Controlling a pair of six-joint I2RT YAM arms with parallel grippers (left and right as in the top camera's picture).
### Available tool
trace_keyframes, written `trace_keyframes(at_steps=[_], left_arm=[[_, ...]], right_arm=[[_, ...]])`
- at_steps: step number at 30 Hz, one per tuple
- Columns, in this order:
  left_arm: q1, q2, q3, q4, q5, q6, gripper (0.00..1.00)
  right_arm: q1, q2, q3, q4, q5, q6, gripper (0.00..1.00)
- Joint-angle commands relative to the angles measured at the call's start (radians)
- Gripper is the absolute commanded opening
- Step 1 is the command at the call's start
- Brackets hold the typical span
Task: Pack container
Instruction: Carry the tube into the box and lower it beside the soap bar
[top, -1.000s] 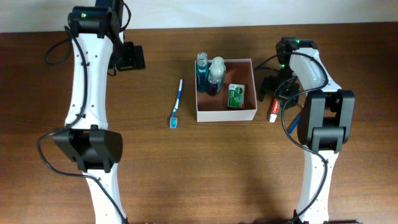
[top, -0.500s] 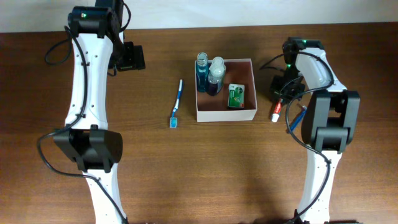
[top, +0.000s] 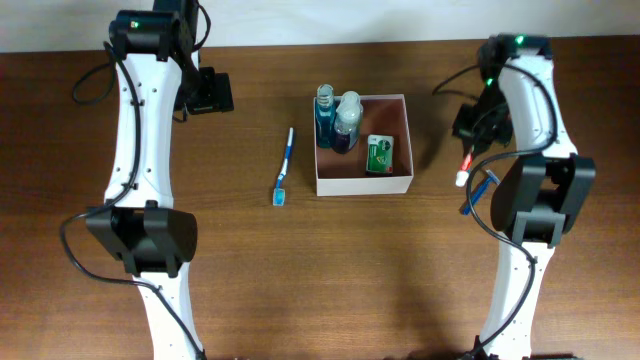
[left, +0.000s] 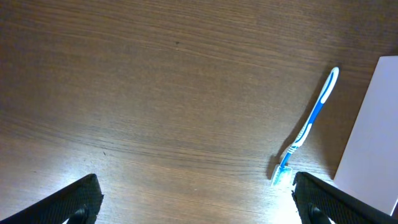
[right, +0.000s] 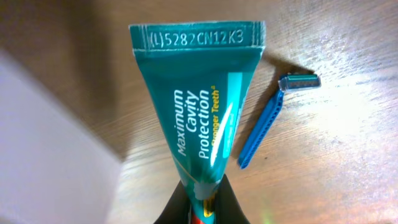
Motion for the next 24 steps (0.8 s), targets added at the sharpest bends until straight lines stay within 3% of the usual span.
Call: trace_keyframes(at_steps=[1,9,15,24], left_arm=[[0.003,-0.008,-0.004,0.002,0.007,-0.009,0.99],[0.003,-0.008,-0.004,0.002,0.007,-0.009,0.99],[0.003,-0.008,-0.004,0.002,0.007,-0.009,0.99],[0.003,-0.008,-0.004,0.002,0.007,-0.009,0.99]], right_arm=[[0.029,-0.065,0.119,-0.008,-0.148,-0.081,0.04],[0.159,-0.082,0.148,0.003,-0.150,-0.176,0.04],[0.269,-0.082,0.148,0.026,0.033,-0.180,0.04],[0.334,-0.061,0.147,0.095,0.035,-0.182,0.08]])
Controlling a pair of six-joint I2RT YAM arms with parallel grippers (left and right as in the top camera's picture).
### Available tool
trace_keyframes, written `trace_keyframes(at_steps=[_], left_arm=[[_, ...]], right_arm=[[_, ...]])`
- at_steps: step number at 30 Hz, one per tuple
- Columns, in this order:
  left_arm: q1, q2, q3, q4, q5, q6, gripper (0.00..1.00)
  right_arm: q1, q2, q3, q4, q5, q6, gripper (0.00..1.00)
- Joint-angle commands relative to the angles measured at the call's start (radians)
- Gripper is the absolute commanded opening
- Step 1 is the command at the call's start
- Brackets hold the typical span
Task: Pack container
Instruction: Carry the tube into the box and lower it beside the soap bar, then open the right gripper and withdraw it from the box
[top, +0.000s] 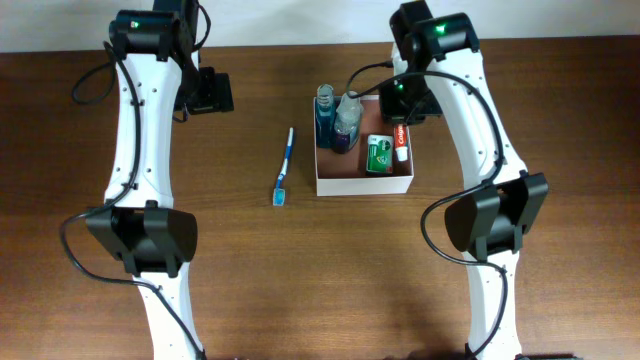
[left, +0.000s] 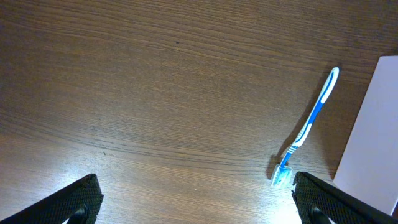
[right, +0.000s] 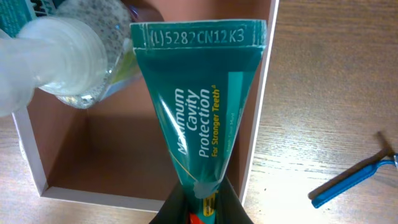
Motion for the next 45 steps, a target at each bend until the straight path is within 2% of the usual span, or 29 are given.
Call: trace_keyframes(at_steps=[1,8,12,13,17,23,30,31,34,37,38,41,45], left_arm=[[0.003,-0.008,-0.004,0.002,0.007,-0.009,0.99],[0.003,-0.008,-0.004,0.002,0.007,-0.009,0.99],[0.003,-0.008,-0.004,0.002,0.007,-0.009,0.99],[0.003,-0.008,-0.004,0.002,0.007,-0.009,0.99],[0.003,-0.008,-0.004,0.002,0.007,-0.009,0.99],[0.003,-0.008,-0.004,0.002,0.007,-0.009,0.99],[0.003,-0.008,-0.004,0.002,0.007,-0.009,0.99],[0.003,-0.008,-0.004,0.002,0.007,-0.009,0.99],[0.003,-0.008,-0.004,0.002,0.007,-0.009,0.99],[0.003,-0.008,-0.004,0.002,0.008,-0.009,0.99],[0.003,-0.008,-0.004,0.002,0.007,-0.009,0.99],[0.003,-0.008,-0.004,0.002,0.007,-0.009,0.99],[0.003,-0.008,-0.004,0.002,0.007,-0.009,0.99]], right_arm=[[0.004,0.006,0.012,0.007,0.027,-0.010,0.08],[0.004,0.030,0.004,0.014,0.009,-0.010,0.10],[0.004,0.037,0.004,0.014,0.009,-0.010,0.19],[0.004,0.038,0.004,0.014,0.009,-0.010,0.25],[0.002,0.038,0.004,0.017,0.021,-0.010,0.40],[-0.020,0.033,0.008,-0.002,0.055,-0.011,0.45],[-0.125,0.002,0.063,-0.098,0.057,-0.041,0.50],[-0.147,-0.005,0.069,-0.097,0.051,-0.060,0.53],[-0.206,-0.027,0.068,-0.097,0.049,-0.078,0.70],[-0.249,-0.042,0.063,-0.097,0.041,-0.079,0.97],[-0.259,-0.047,0.056,-0.097,0.038,-0.085,1.00],[-0.279,-0.082,-0.009,-0.097,0.029,-0.111,0.99],[-0.280,-0.152,-0.188,-0.097,0.060,-0.193,0.99]])
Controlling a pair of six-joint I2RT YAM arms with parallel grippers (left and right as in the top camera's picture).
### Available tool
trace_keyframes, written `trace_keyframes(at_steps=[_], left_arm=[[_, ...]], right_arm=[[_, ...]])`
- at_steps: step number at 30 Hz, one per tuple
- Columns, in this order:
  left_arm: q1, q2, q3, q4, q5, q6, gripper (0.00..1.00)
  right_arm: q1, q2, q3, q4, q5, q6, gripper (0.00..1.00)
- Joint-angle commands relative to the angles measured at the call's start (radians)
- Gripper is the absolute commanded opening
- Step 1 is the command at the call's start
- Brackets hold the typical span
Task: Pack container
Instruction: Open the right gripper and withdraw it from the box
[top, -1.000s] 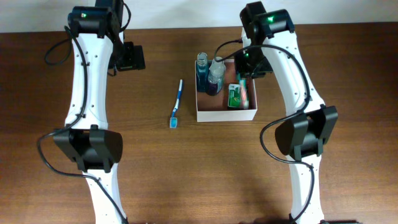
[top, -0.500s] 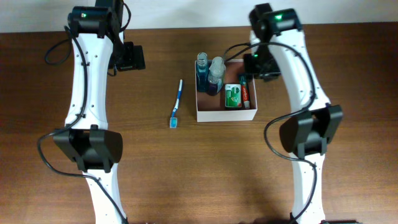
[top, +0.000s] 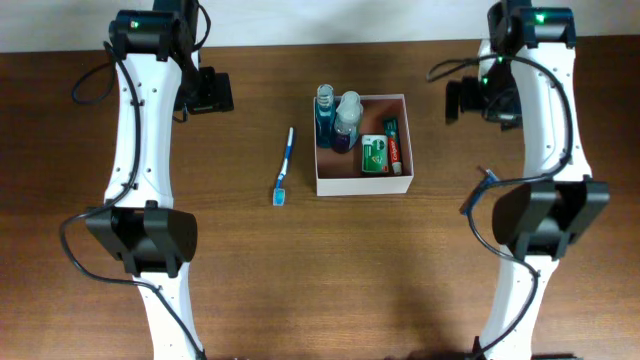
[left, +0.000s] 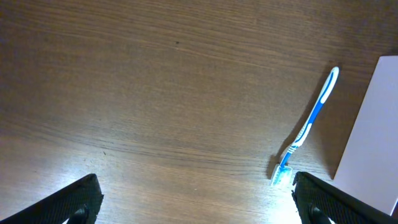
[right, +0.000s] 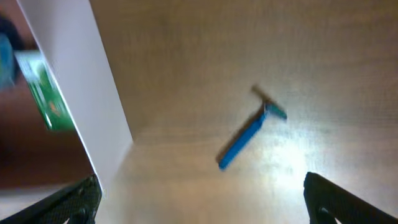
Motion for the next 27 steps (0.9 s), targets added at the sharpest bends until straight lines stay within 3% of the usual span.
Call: trace_keyframes(at_steps=[1,9,18,22,27], left_arm=[[0.003,-0.008,-0.004,0.002,0.007,-0.009,0.99],[0.003,-0.008,-0.004,0.002,0.007,-0.009,0.99],[0.003,-0.008,-0.004,0.002,0.007,-0.009,0.99],[0.003,-0.008,-0.004,0.002,0.007,-0.009,0.99],[0.003,-0.008,-0.004,0.002,0.007,-0.009,0.99]], right_arm=[[0.006,-0.082,-0.139,-0.006,0.052,-0.073,0.99],[0.004,-0.089,-0.310,0.007,0.254,-0.072,0.98],[0.004,-0.089,-0.310,0.105,-0.041,0.020,0.99],[-0.001,-0.089,-0.322,0.181,-0.049,0.288,0.99],[-0.001,-0.089,-0.347,0.205,-0.005,0.489,0.99]])
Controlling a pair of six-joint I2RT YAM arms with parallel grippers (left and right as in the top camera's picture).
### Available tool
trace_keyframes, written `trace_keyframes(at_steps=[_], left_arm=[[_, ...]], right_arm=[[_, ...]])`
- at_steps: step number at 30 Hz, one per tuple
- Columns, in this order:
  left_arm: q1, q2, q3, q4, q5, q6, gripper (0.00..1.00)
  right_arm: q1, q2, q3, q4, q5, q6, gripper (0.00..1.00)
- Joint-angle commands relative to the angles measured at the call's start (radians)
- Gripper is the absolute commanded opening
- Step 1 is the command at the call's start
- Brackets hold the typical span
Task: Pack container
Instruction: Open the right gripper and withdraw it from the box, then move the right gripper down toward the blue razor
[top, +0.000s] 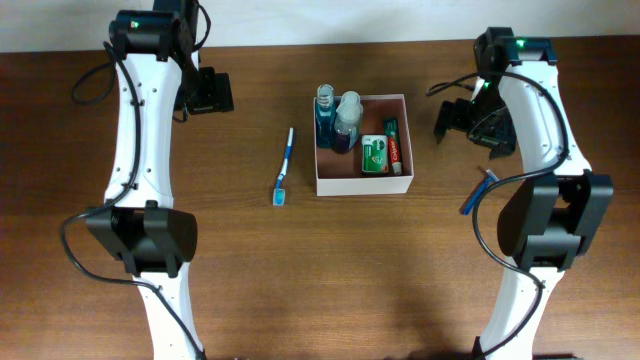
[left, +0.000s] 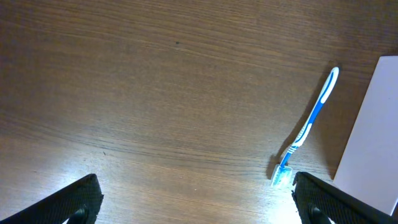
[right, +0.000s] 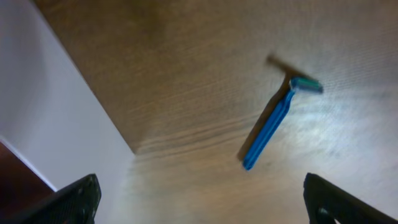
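A white open box (top: 321, 176) stands mid-table and holds two bottles (top: 338, 120), a green packet (top: 377, 154) and a toothpaste tube (top: 394, 145). Left of it lies a blue-and-white toothbrush (top: 285, 165), seen also as the toothbrush (left: 309, 126) in the left wrist view. A blue razor (top: 478, 191) lies right of the box, and the razor (right: 275, 123) shows in the right wrist view beside the box wall (right: 56, 124). My left gripper (left: 193, 202) hangs open and empty far left of the toothbrush. My right gripper (right: 199, 202) hangs open and empty between box and razor.
The brown wooden table (top: 250, 280) carries nothing else. Both white arms reach in from the front edge, the left arm (top: 140, 120) along the left side and the right arm (top: 545, 110) along the right side.
My right gripper has shifted slightly toward the front and toward the box, so the razor sits larger in its view. It stays open and empty. The left arm has not moved.
My right gripper first held the toothpaste tube right of the box, near the razor. Then it held the tube over the box. Later the tube lay inside the box and the gripper was open at the far right; now it hangs over the razor area.
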Motion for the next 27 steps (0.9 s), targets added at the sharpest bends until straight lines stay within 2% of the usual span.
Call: trace_keyframes(at_steps=[1,6,12,19,24,27], left_arm=[[0.003,-0.008,-0.004,0.002,0.007,-0.009,0.99],[0.003,-0.008,-0.004,0.002,0.007,-0.009,0.99],[0.003,-0.008,-0.004,0.002,0.007,-0.009,0.99],[0.003,-0.008,-0.004,0.002,0.007,-0.009,0.99],[0.003,-0.008,-0.004,0.002,0.007,-0.009,0.99],[0.003,-0.008,-0.004,0.002,0.007,-0.009,0.99]], right_arm=[[-0.003,-0.018,-0.019,-0.009,0.029,0.220,0.99],[-0.003,-0.019,-0.019,-0.085,0.163,0.376,0.99],[-0.022,-0.019,-0.035,-0.114,0.208,0.412,0.99],[-0.123,-0.038,-0.107,-0.162,0.200,0.407,0.99],[-0.141,-0.138,-0.233,-0.108,0.200,0.396,0.99],[-0.133,-0.240,-0.372,0.010,0.174,0.396,0.99]])
